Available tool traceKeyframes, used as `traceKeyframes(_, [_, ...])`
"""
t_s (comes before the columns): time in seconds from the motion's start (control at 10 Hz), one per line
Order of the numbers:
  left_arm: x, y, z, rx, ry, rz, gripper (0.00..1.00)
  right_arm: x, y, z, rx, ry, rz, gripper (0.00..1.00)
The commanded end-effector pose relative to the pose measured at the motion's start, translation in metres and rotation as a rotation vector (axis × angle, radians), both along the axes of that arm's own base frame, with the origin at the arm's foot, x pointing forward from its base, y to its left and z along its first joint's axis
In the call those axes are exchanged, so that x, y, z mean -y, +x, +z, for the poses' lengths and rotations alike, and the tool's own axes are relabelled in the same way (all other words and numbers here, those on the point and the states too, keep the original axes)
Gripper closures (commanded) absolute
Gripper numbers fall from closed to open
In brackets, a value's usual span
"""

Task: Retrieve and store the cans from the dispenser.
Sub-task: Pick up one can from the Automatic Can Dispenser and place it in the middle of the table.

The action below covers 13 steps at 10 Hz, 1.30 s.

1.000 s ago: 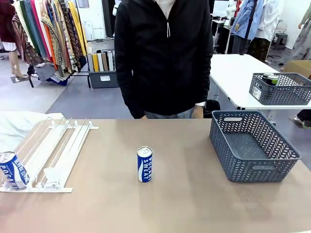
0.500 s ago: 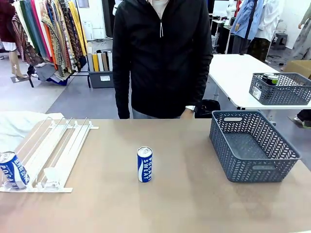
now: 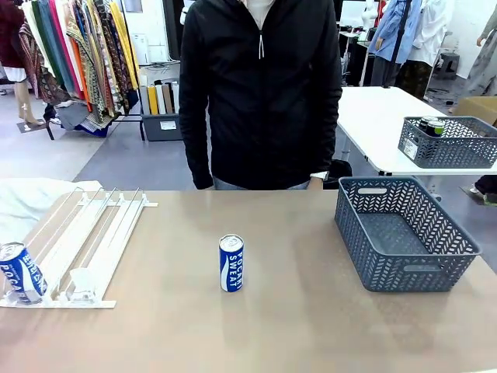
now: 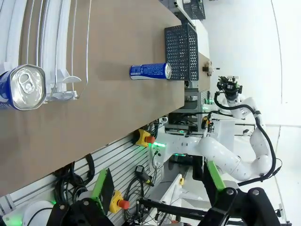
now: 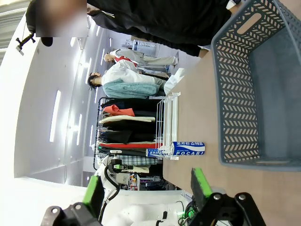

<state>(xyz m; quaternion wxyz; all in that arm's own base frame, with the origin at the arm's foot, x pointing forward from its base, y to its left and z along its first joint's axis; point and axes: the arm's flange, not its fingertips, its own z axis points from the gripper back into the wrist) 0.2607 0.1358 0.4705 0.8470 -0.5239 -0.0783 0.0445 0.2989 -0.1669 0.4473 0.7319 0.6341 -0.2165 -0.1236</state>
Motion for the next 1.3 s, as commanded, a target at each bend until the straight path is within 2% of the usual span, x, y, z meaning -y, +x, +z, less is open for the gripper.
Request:
traceKeyframes(0.0, [0.0, 0.0, 0.0, 0.015, -0.02, -0.001, 0.0, 0.0, 0.0, 0.003, 0.013, 0.005, 0.002, 0.0])
traceKeyframes(0.3, [0.0, 0.0, 0.0, -0.002, -0.001, 0.0, 0.0, 0.0, 0.0, 0.003, 0.013, 0.005, 0.002, 0.0])
traceKeyframes(0.4, [0.012, 0.005, 0.013, -0.019, 0.232, 0.048, 0.0, 0.0, 0.0, 0.003, 0.013, 0.005, 0.002, 0.0])
traceKeyframes(0.6, [0.035, 0.002, 0.039, 0.121, 0.661, 0.012, 0.0, 0.0, 0.0, 0.003, 0.013, 0.005, 0.002, 0.0])
traceKeyframes(0.7, [0.053, 0.004, 0.047, 0.137, 0.987, 0.077, 0.0, 0.0, 0.0, 0.003, 0.013, 0.005, 0.002, 0.0])
traceKeyframes(0.8, [0.072, 0.005, 0.054, 0.213, 1.149, 0.007, 0.0, 0.0, 0.0, 0.003, 0.013, 0.005, 0.002, 0.0])
traceKeyframes(0.9, [0.083, 0.008, 0.057, 0.242, 1.247, 0.059, 0.0, 0.0, 0.0, 0.003, 0.013, 0.005, 0.002, 0.0])
traceKeyframes(1.0, [0.09, 0.014, 0.06, 0.272, 1.286, 0.143, 0.0, 0.0, 0.0, 0.003, 0.013, 0.005, 0.002, 0.0])
traceKeyframes(1.1, [0.097, 0.018, 0.062, 0.242, 1.251, 0.201, 0.0, 0.0, 0.0, 0.003, 0.013, 0.005, 0.002, 0.0])
traceKeyframes(1.2, [0.086, 0.014, 0.088, 0.275, 1.06, 0.019, 0.0, 0.0, 0.0, 0.003, 0.013, 0.005, 0.002, 0.0])
